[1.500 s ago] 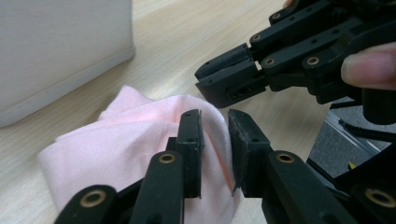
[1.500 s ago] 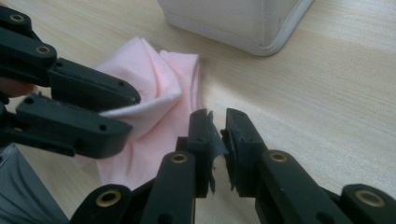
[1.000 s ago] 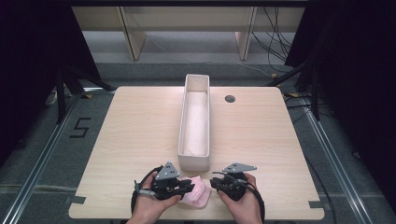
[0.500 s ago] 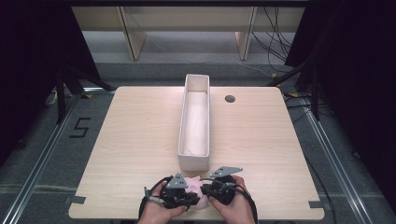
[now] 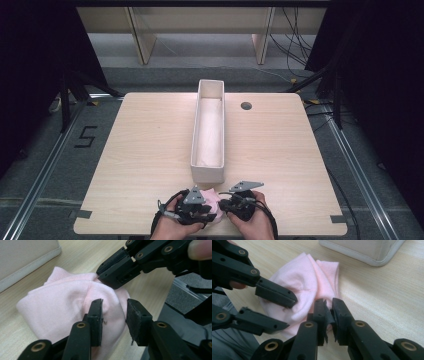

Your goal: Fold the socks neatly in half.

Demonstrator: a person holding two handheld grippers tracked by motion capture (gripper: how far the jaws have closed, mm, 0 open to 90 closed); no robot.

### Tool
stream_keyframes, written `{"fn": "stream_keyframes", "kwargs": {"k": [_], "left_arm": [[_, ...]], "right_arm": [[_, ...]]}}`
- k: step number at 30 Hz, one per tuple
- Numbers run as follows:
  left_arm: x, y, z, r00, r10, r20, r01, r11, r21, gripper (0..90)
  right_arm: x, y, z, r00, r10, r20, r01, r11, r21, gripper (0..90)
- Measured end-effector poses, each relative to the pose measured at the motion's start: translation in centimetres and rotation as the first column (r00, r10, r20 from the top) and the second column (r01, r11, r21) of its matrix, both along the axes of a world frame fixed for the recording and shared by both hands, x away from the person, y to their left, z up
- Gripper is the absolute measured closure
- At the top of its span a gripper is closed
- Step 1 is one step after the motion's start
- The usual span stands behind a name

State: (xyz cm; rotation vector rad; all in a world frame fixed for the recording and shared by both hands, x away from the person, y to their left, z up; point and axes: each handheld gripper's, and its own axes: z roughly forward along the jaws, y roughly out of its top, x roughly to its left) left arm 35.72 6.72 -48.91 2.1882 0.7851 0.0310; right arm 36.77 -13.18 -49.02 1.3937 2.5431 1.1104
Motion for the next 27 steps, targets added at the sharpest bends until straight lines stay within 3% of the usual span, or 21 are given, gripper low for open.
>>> {"fn": "stream_keyframes", "kwargs": {"k": [3,4,7,11,12,17,19,22,23,24,25,27], "left_arm": [[0.2,0.0,0.0,1.0000,-0.001,0.003,0.001,0.9999,0.014,71.9],[0.3,0.1,0.0,0.9999,-0.014,0.009,0.014,0.9990,0.042,74.5],[0.4,0.0,0.1,0.9994,-0.032,0.013,0.031,0.9978,0.058,82.6],[0.3,-0.1,0.4,0.9991,-0.036,0.025,0.034,0.9983,0.047,87.1],[0.2,-0.2,0.5,0.9994,-0.020,0.027,0.020,0.9996,0.023,87.2],[0.0,-0.5,1.8,0.9971,-0.022,0.073,0.024,0.9993,-0.029,86.9],[0.0,-0.7,1.9,0.9960,-0.037,0.081,0.039,0.9989,-0.027,86.4],[0.1,-1.1,1.1,0.9964,-0.064,0.056,0.064,0.9980,0.001,85.1],[0.2,-1.1,0.6,0.9970,-0.064,0.043,0.063,0.9979,0.010,84.4],[0.3,-1.1,0.3,0.9969,-0.071,0.034,0.071,0.9973,0.020,83.6],[0.4,-1.1,-0.1,0.9978,-0.060,0.027,0.060,0.9981,0.013,82.2],[0.3,-1.0,-0.2,0.9982,-0.059,0.016,0.059,0.9983,-0.006,79.9]], "right_arm": [[0.2,-0.2,-0.1,0.9995,0.028,0.017,-0.028,0.999,0.019,81.9],[0.0,-0.2,0.0,0.9999,-0.001,-0.014,0.001,1.000,0.016,81.9],[0.1,-0.2,0.0,0.9999,0.009,-0.006,-0.009,1.000,0.017,82.0],[0.2,-0.3,-0.1,0.9997,0.021,-0.010,-0.021,1.000,0.019,82.1],[0.1,-0.2,-0.1,0.9999,0.005,-0.016,-0.005,1.000,0.025,82.2],[0.1,-0.1,-0.3,0.9996,0.003,0.027,-0.004,1.000,0.027,82.6],[0.0,-0.1,-0.1,1.0000,-0.008,0.005,0.008,1.000,0.016,82.7],[0.1,-0.2,-0.1,0.9999,0.010,0.004,-0.010,1.000,0.024,82.6],[0.1,-0.2,-0.1,0.9999,-0.006,-0.016,0.007,1.000,0.018,82.5],[-0.1,0.0,0.1,0.9981,-0.025,-0.056,0.028,0.999,0.046,82.2],[0.2,-0.3,-0.1,0.9997,-0.014,-0.018,0.015,0.999,0.033,81.7],[0.2,-0.5,0.2,0.9997,-0.021,-0.013,0.022,0.999,0.034,81.1]]}}
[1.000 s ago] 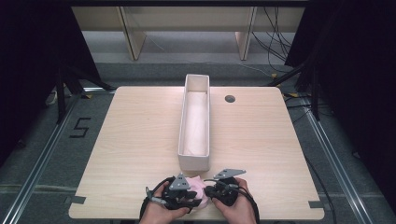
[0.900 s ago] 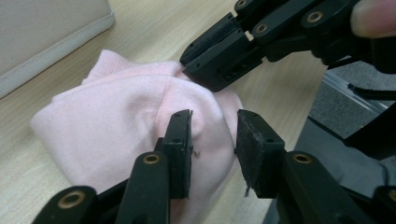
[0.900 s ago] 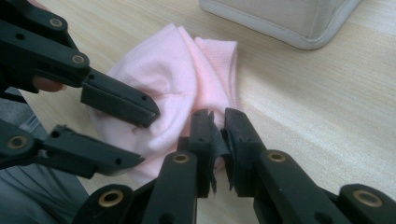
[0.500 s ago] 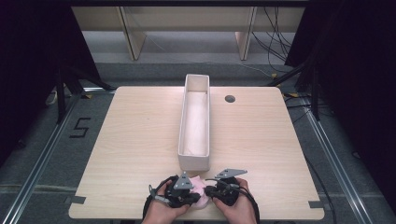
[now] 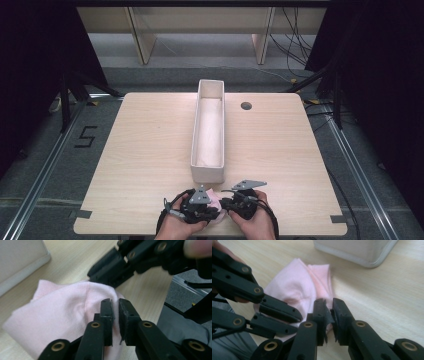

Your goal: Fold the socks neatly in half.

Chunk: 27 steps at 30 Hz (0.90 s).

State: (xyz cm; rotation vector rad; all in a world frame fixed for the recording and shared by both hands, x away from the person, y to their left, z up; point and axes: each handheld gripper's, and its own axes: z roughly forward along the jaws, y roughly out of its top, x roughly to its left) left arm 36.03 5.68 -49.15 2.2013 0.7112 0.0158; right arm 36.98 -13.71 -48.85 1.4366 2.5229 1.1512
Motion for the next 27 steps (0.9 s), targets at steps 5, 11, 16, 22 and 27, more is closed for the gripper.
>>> {"fn": "stream_keyframes", "kwargs": {"k": [5,11,16,22,27], "left_arm": [[-0.2,0.5,0.6,0.9998,0.014,0.012,-0.013,0.9992,-0.039,67.1],[-0.6,3.7,2.4,0.9953,0.081,0.054,-0.077,0.9942,-0.075,69.2],[-0.1,5.5,1.5,0.9915,0.127,0.027,-0.126,0.9915,-0.033,77.2],[0.6,4.8,0.1,0.9857,0.167,0.027,-0.166,0.9856,-0.034,76.9],[0.9,4.4,-0.4,0.9889,0.145,0.031,-0.146,0.9883,0.044,76.3]], "right_arm": [[0.2,-0.7,1.1,0.9982,-0.018,0.058,0.017,0.999,0.029,80.6],[-0.3,-0.3,1.9,0.9961,0.022,0.086,-0.026,0.999,0.045,78.8],[-0.8,0.8,1.4,0.9948,0.070,0.074,-0.072,0.997,0.025,78.2],[-1.1,1.3,0.4,0.9971,0.067,0.034,-0.066,0.997,-0.045,78.2],[-0.8,1.2,0.0,0.9939,0.092,0.061,-0.088,0.994,-0.065,78.2]]}}
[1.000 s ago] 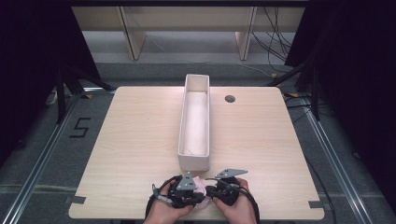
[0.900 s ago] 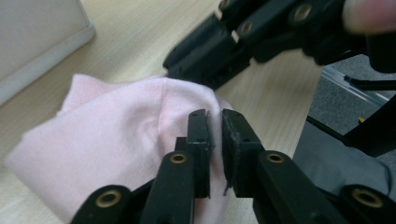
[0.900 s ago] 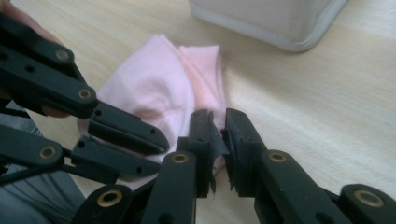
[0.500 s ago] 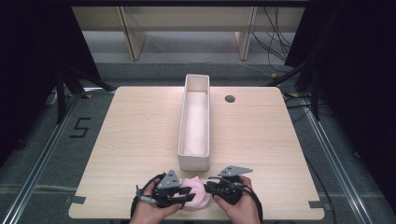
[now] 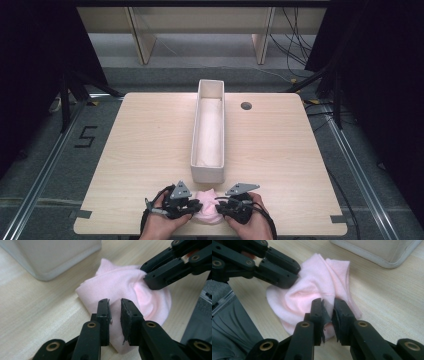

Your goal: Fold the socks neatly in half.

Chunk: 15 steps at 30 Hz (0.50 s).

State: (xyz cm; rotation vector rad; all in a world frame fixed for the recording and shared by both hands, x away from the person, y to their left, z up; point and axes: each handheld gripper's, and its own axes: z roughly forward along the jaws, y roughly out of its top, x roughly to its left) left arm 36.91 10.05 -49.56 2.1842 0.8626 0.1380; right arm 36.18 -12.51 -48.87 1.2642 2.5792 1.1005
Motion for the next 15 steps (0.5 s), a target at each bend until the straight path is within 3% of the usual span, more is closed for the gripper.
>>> {"fn": "stream_keyframes", "kwargs": {"k": [3,4,6,10,11,13,14,15], "left_arm": [[0.0,-0.2,0.0,0.9999,0.001,0.012,-0.001,1.0000,0.009,76.1],[0.0,-0.2,0.1,0.9998,-0.007,0.017,0.007,0.9999,0.011,75.5],[-0.1,-0.1,0.2,0.9999,-0.002,0.011,0.002,1.0000,-0.008,72.5],[-0.6,0.5,0.7,0.9992,0.031,0.023,-0.030,0.9976,-0.063,63.0],[-0.7,0.9,0.9,0.9990,0.038,0.022,-0.036,0.9971,-0.067,59.7],[-0.7,1.6,1.2,0.9978,0.065,0.013,-0.063,0.9937,-0.093,53.6],[-0.8,1.7,1.3,0.9970,0.077,0.014,-0.075,0.9913,-0.108,51.6],[-0.7,2.2,1.4,0.9964,0.082,0.020,-0.080,0.9912,-0.106,49.9]], "right_arm": [[-0.2,0.0,0.0,0.9984,-0.031,-0.047,0.031,1.000,-0.003,78.2],[0.1,-0.1,-0.3,0.9999,0.006,-0.011,-0.006,1.000,0.011,78.2],[-0.1,-0.1,-0.2,0.9986,-0.012,-0.051,0.013,1.000,0.023,77.6],[-0.3,-0.7,0.4,0.9992,-0.023,-0.033,0.025,0.997,0.069,73.8],[-0.1,-1.1,0.4,0.9997,-0.020,0.015,0.018,0.997,0.070,73.0],[-0.1,-1.6,0.8,0.9988,-0.041,0.027,0.038,0.996,0.083,71.3],[-0.2,-1.9,1.1,0.9971,-0.075,0.001,0.075,0.993,0.095,70.2],[0.1,-2.3,1.1,0.9961,-0.076,0.045,0.073,0.995,0.071,69.6]]}}
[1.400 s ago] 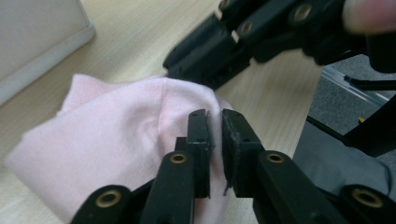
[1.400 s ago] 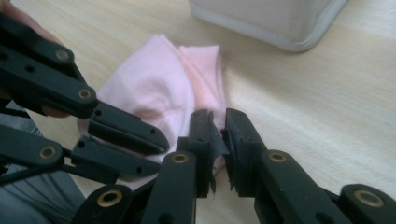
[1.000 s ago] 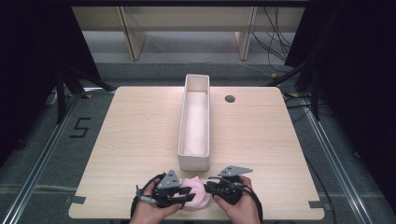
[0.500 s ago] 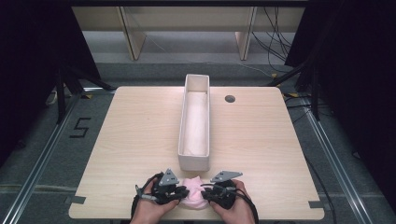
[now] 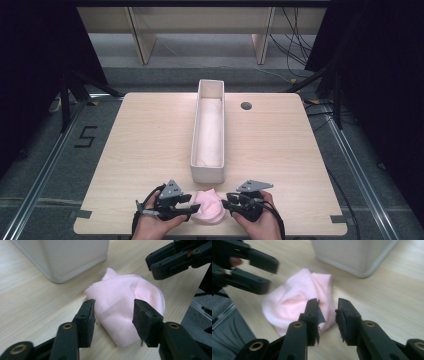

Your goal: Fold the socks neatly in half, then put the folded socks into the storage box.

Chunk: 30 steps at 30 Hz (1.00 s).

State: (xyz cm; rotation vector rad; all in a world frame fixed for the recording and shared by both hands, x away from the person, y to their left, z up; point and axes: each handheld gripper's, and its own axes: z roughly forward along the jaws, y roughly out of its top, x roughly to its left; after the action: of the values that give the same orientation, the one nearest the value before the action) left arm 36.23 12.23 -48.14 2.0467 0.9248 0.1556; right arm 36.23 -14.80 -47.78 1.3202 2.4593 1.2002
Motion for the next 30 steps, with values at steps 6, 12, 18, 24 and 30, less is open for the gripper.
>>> {"fn": "stream_keyframes", "kwargs": {"k": [6,12,18,24,30], "left_arm": [[0.2,1.1,-0.1,0.9994,0.030,-0.019,-0.031,0.9990,-0.033,45.3],[0.2,1.6,-0.5,0.9986,0.042,-0.032,-0.044,0.9980,-0.045,44.3],[0.1,1.6,-0.8,0.9982,0.036,-0.049,-0.039,0.9975,-0.059,43.1],[-0.1,1.6,-1.0,0.9974,0.041,-0.060,-0.044,0.9975,-0.056,42.6],[-0.1,1.6,-1.4,0.9959,0.045,-0.079,-0.051,0.9960,-0.074,42.8]], "right_arm": [[0.5,-1.6,-0.4,0.9987,-0.047,-0.019,0.047,0.999,0.026,67.5],[0.6,-2.4,-0.5,0.9981,-0.062,-0.006,0.062,0.998,0.020,65.4],[0.5,-2.7,-0.6,0.9982,-0.059,0.008,0.059,0.998,0.031,64.3],[0.4,-2.7,-0.4,0.9978,-0.066,0.014,0.065,0.998,0.022,64.1],[0.2,-2.5,-0.4,0.9972,-0.072,-0.022,0.072,0.997,0.020,66.3]]}}
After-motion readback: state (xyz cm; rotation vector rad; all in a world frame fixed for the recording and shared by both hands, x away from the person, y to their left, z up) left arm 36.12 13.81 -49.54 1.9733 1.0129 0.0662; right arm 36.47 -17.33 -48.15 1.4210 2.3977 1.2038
